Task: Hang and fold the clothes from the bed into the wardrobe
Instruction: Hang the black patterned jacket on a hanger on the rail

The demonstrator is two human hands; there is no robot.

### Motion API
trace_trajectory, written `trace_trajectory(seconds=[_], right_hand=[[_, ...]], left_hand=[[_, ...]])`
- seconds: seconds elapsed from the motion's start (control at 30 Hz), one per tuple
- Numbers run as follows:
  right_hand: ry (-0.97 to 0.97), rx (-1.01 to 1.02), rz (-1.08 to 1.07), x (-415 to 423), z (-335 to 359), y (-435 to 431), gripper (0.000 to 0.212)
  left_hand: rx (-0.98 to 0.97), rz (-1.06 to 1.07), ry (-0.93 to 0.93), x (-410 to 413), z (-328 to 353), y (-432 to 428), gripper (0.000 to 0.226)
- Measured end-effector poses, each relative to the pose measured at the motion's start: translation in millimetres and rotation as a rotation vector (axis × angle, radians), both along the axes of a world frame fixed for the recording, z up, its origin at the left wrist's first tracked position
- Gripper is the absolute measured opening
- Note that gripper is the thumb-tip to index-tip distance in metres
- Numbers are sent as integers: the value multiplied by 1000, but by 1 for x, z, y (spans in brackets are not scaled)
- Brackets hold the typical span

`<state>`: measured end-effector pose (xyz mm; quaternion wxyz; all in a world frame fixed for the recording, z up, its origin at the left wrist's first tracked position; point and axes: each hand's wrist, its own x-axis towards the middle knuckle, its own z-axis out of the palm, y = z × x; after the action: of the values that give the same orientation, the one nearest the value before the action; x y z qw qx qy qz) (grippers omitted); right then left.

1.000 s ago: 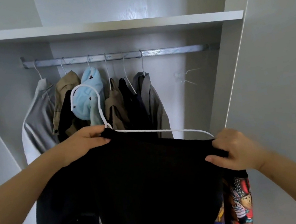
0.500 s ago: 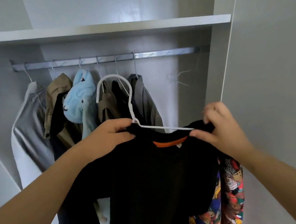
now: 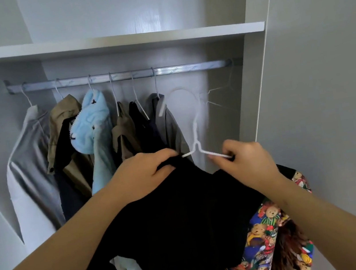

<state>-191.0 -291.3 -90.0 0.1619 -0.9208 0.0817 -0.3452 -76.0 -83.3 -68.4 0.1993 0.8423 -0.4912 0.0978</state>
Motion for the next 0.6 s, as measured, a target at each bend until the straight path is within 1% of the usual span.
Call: trace_trajectory(seconds=[0.07, 0.1, 0.17, 0.23, 0.27, 0.3, 0.33, 0.4, 0.43, 0.53, 0.6], right_hand=[[-29, 114, -81, -7, -2, -19, 47], [-45, 163, -116, -10, -2, -26, 47], [-76, 219, -145, -13, -4, -33, 47], [-97, 250, -137, -13, -6, -32, 47], [-103, 262, -126, -12, -7, -29, 46], [-107, 268, -110, -10, -7, -25, 46], [-115, 265, -93, -8, -6, -21, 46], [-136, 247, -72, -5, -4, -14, 44], [-156, 242, -67, -4, -3, -11, 41], [-223, 215, -28, -7, 0, -11, 26], [-219, 162, -31, -12, -3, -18, 14]], left_hand=[[102, 88, -79, 12, -4, 17, 32], [132, 97, -49, 17, -3, 25, 29], [109, 17, 143, 25, 1, 35, 24], [22, -72, 334, 28, 6, 37, 29], [-7, -102, 409, 25, 8, 34, 25], [2, -123, 435, 20, 9, 28, 17], [40, -131, 396, 14, 9, 21, 10], [91, -84, 224, 7, 4, 7, 18], [73, -33, 134, 5, 1, 3, 23], [-124, 87, -56, 7, -3, 0, 28], [-264, 151, -149, 11, -4, 3, 28]])
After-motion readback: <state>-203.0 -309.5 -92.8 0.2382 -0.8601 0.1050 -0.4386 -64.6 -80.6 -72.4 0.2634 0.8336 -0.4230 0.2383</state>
